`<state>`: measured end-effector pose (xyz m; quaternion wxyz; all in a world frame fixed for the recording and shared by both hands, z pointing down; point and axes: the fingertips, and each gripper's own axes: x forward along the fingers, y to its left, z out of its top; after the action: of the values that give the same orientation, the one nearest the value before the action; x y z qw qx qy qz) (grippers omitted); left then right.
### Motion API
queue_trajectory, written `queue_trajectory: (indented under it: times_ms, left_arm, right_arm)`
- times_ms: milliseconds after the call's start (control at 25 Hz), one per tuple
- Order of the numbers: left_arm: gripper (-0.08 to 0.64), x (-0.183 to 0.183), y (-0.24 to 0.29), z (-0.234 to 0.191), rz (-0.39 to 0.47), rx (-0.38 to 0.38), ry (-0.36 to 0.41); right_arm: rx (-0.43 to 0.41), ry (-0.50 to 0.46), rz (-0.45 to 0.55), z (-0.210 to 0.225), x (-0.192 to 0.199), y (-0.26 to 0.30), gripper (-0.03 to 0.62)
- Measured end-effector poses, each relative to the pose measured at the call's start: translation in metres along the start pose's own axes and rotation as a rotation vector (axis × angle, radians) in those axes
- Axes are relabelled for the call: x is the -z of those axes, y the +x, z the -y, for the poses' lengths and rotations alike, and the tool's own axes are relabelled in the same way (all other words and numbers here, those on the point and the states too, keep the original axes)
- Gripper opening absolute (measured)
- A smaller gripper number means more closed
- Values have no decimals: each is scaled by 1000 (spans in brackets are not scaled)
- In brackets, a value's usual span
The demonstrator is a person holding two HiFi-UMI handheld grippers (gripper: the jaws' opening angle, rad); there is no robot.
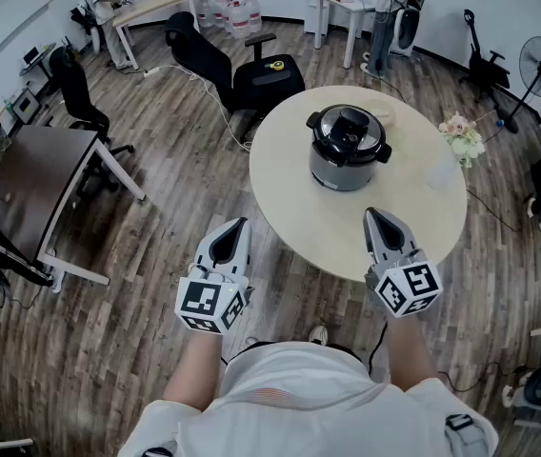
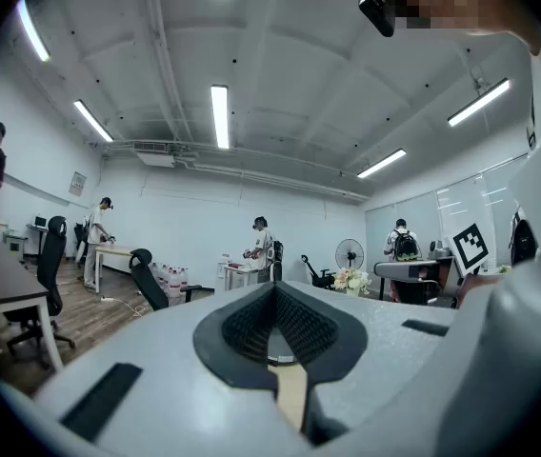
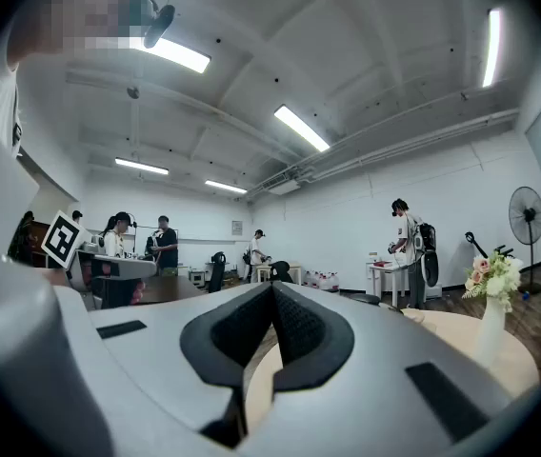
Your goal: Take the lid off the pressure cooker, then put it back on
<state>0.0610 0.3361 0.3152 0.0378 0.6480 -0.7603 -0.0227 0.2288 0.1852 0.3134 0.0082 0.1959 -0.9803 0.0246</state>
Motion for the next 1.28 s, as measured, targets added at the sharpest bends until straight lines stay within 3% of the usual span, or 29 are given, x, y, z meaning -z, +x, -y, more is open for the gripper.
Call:
queue_trajectory:
  times_ms: [920,1280]
  left_arm:
    - [6,0,-7,-6,-6,3,0]
    - [6,2,-36,-37,-7,-3,-6]
  right_arm:
    - [-21,7,-5,-14,0,9,2]
    - [-3,33,1,-45,2,21,2]
